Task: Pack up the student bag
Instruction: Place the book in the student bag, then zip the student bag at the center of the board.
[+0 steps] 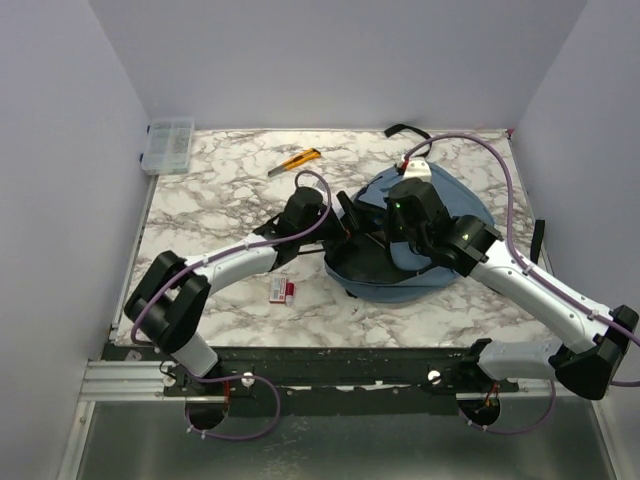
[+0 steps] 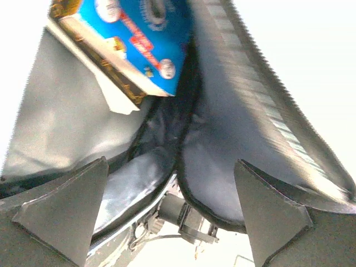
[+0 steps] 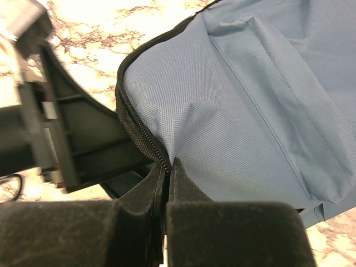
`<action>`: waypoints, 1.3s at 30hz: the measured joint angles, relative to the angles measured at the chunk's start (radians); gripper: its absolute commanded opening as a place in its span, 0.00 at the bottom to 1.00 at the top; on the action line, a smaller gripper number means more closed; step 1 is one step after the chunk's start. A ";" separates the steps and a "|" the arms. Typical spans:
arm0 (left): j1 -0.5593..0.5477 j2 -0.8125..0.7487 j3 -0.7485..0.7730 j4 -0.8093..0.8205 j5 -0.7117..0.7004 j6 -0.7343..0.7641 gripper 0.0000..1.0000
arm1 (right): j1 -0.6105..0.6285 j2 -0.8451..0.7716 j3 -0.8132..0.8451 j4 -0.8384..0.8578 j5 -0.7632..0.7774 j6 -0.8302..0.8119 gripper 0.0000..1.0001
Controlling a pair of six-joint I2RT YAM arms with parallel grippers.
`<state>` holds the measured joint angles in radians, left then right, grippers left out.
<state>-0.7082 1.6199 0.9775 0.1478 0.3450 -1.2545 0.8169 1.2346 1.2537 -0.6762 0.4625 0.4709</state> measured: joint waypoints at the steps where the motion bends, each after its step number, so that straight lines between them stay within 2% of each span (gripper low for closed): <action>1: 0.005 -0.025 -0.009 0.016 0.002 0.014 0.95 | 0.000 -0.002 -0.004 0.002 0.000 0.000 0.01; 4: 0.009 -0.080 -0.035 0.066 0.014 0.054 0.95 | 0.000 -0.012 -0.024 0.001 -0.002 0.004 0.01; 6: 0.014 -0.174 -0.118 0.114 0.025 0.082 0.95 | 0.000 -0.017 -0.036 0.003 -0.011 0.012 0.02; 9: 0.031 -0.293 -0.238 0.138 0.034 0.124 0.96 | 0.000 -0.020 -0.071 0.031 -0.048 0.034 0.11; 12: 0.054 -0.420 -0.327 0.143 0.034 0.185 0.96 | 0.000 -0.009 -0.119 0.070 -0.120 0.061 0.27; 13: 0.067 -0.499 -0.365 0.144 0.032 0.221 0.96 | 0.000 -0.002 -0.132 0.087 -0.145 0.067 0.34; 17: 0.078 -0.645 -0.401 0.159 0.039 0.300 0.98 | -0.009 0.064 -0.180 0.167 -0.285 0.096 0.68; 20: 0.078 -0.689 -0.404 0.182 0.078 0.346 0.98 | -0.048 0.070 -0.251 0.211 -0.384 0.115 0.79; 24: 0.050 -0.650 -0.397 0.188 0.140 0.390 0.94 | -0.098 -0.006 -0.336 0.210 -0.387 0.172 0.78; 29: -0.034 -0.518 -0.324 0.180 0.224 0.440 0.92 | -0.106 -0.183 -0.423 0.159 -0.234 0.309 0.66; 35: -0.120 -0.399 -0.197 0.180 0.296 0.480 0.91 | -0.119 -0.284 -0.547 0.040 -0.073 0.479 0.64; 39: -0.188 -0.354 -0.140 0.175 0.295 0.522 0.81 | -0.129 -0.299 -0.567 -0.054 0.012 0.595 0.62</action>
<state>-0.8963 1.2655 0.8375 0.3233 0.6399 -0.7322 0.6884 0.9356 0.6868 -0.7300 0.4744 1.0660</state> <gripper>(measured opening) 0.893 0.640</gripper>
